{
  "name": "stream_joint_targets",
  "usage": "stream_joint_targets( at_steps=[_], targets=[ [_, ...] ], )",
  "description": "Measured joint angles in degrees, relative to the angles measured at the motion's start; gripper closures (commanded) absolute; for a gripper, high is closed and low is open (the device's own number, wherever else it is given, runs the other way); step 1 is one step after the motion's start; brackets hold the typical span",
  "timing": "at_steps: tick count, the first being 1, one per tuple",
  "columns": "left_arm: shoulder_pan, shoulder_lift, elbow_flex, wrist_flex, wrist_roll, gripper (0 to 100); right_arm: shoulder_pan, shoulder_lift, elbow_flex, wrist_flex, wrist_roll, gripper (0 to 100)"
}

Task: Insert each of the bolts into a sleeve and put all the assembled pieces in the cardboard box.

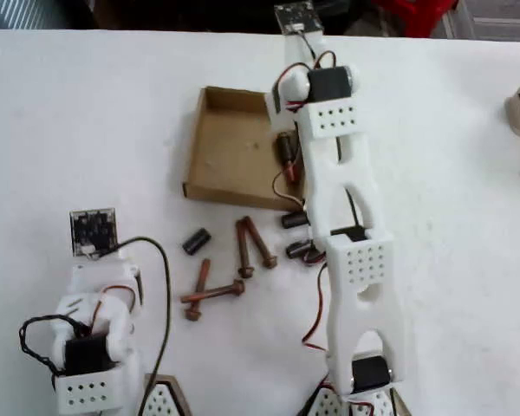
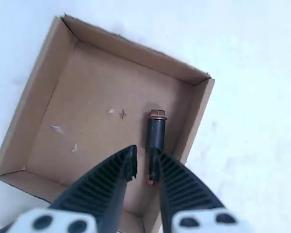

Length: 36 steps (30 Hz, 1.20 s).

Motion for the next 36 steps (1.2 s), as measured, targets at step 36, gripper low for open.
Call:
stream_joint_targets(
  at_steps=[36],
  targets=[
    [0.0,0.0,0.0,0.0,0.0,98,3.8,-43.7,80.4,-8.2,18.7,97.8]
  ],
)
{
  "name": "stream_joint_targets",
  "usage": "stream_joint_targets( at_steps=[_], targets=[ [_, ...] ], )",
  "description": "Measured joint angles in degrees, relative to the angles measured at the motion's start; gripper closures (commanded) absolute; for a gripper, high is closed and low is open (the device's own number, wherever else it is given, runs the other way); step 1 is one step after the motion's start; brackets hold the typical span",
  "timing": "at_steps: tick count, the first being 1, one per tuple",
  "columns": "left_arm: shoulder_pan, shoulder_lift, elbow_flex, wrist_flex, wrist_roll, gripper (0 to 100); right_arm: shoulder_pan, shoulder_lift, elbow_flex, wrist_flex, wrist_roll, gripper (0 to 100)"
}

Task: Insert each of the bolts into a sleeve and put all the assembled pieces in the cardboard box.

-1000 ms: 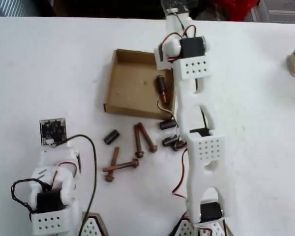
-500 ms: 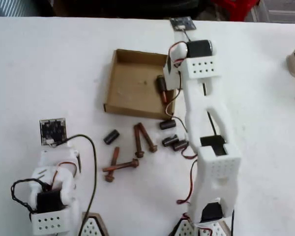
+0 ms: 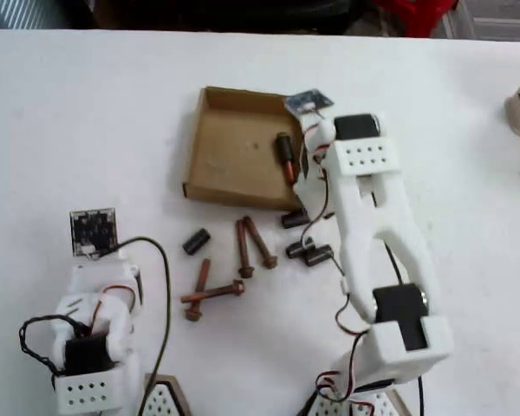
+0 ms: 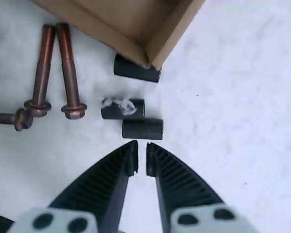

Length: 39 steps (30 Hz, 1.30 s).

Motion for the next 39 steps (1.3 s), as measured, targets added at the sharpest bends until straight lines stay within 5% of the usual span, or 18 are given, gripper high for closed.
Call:
stream_joint_targets(
  at_steps=[10,17,21,31,39],
  targets=[
    [0.0,0.0,0.0,0.0,-0.1,98,0.0,-12.4,24.6,-11.4,14.8,96.9],
    [0.0,0.0,0.0,0.0,-0.1,98,0.0,-13.0,29.0,-12.3,33.6,78.9],
    [0.0,0.0,0.0,0.0,-0.1,98,0.0,-13.0,29.6,-12.2,41.8,77.9],
    [0.0,0.0,0.0,0.0,-0.1,98,0.2,-13.8,39.4,-24.5,52.2,77.9],
    [0.0,0.0,0.0,0.0,-0.1,98,0.2,-14.0,41.0,-30.5,53.5,77.9]
  ],
)
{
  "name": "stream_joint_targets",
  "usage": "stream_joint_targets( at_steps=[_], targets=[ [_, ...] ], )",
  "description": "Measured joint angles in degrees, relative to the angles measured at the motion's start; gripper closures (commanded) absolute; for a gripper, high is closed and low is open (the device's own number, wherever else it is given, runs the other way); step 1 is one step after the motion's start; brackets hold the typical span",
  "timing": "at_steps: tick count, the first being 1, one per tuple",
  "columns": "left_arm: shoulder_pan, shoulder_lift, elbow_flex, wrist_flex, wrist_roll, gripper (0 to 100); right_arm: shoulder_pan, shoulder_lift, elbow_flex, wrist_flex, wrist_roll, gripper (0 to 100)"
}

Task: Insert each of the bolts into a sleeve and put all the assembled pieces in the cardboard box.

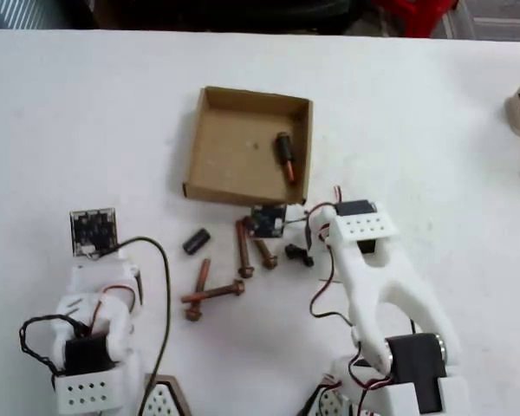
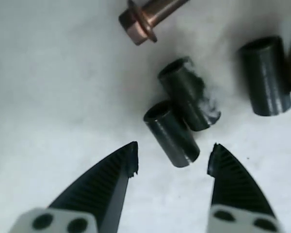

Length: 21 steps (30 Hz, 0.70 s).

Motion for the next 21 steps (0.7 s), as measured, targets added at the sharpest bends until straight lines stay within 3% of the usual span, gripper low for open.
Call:
stream_joint_targets(
  at_steps=[7,12,21],
  targets=[
    [0.0,0.0,0.0,0.0,0.0,98,-0.3,0.0,0.3,-2.3,0.0,78.1],
    [0.0,0.0,0.0,0.0,-2.9,98,-2.3,0.0,4.2,-6.9,0.2,86.1],
    [0.0,0.0,0.0,0.0,-3.3,98,-3.6,-0.1,6.8,-11.0,0.2,87.8]
  ],
)
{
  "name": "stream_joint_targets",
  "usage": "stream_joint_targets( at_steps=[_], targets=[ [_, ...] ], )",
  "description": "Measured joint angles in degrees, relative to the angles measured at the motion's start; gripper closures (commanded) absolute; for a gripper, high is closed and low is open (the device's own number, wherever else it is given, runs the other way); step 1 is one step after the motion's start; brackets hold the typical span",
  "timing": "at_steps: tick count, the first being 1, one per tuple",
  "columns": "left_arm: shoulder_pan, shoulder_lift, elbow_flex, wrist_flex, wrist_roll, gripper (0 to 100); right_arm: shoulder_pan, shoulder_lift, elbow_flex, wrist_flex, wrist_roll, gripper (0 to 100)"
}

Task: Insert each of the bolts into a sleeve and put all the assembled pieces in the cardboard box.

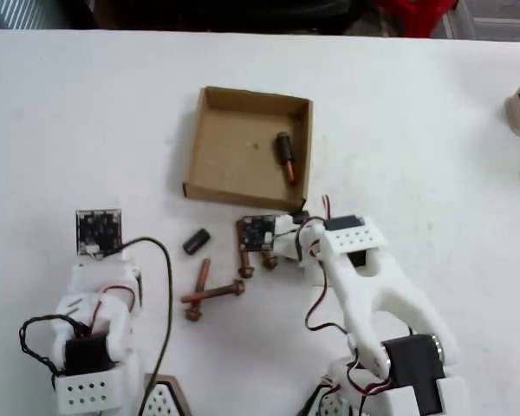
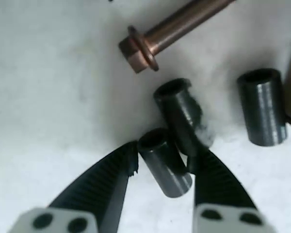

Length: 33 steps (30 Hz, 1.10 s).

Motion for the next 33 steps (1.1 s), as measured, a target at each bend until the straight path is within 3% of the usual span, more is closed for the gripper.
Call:
stream_joint_targets(
  at_steps=[6,13,16,25,29,33],
  targets=[
    [0.0,0.0,0.0,0.0,0.0,98,0.0,-0.1,0.3,-0.8,0.0,98.1],
    [0.0,0.0,0.0,0.0,0.0,98,0.1,-0.3,0.3,-0.9,-1.3,98.2],
    [0.0,0.0,0.0,0.0,0.0,98,1.4,-0.3,-0.2,-0.6,-9.8,98.2],
    [0.0,0.0,0.0,0.0,0.0,98,8.8,-0.2,-4.6,4.0,-45.5,98.2],
    [0.0,0.0,0.0,0.0,0.0,98,9.1,-0.1,-8.0,9.6,-54.8,98.2],
    [0.0,0.0,0.0,0.0,0.0,98,9.9,-0.1,-9.0,12.5,-58.1,98.2]
  ],
)
